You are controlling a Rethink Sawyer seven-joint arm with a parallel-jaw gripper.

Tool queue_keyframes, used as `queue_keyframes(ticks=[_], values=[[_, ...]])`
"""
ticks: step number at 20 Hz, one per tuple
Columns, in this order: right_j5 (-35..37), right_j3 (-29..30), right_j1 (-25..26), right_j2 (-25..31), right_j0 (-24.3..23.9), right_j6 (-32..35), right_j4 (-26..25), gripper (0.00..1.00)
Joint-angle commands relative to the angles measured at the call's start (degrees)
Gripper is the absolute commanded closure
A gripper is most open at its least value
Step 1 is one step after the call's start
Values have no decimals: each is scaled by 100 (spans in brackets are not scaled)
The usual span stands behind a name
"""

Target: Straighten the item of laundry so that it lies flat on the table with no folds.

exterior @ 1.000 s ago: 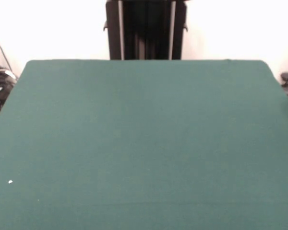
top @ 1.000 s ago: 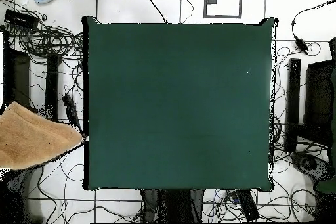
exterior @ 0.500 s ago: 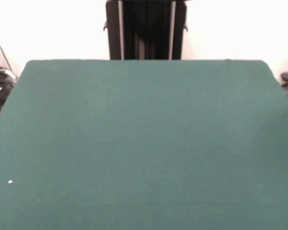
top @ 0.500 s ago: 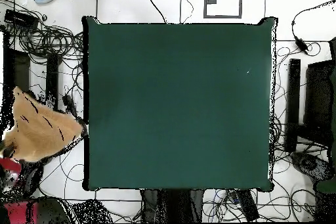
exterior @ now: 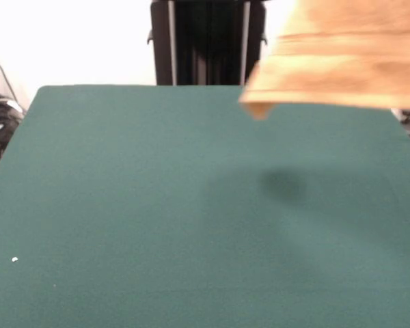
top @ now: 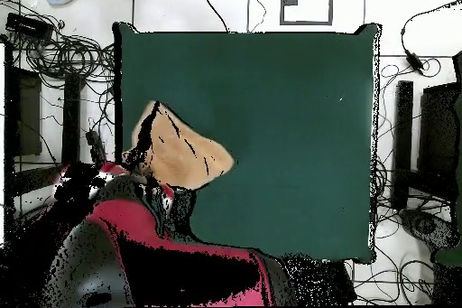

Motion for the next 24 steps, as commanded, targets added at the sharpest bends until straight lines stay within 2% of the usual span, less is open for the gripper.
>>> queue_keyframes(ticks=[1, 5, 8, 13, 19, 24], values=[[-847, 1613, 76, 1389, -863, -3826, -250, 100], [-990, 1728, 117, 1619, -1306, -4370, -304, 100], [-1429, 1991, 159, 1876, -1612, -4699, -200, 100], [-1924, 2355, 209, 2228, -1864, -4713, -31, 100], [-1807, 2383, 77, 2325, -1782, -4165, -152, 100], [-1111, 2067, -127, 1964, -1202, -3060, -408, 100]])
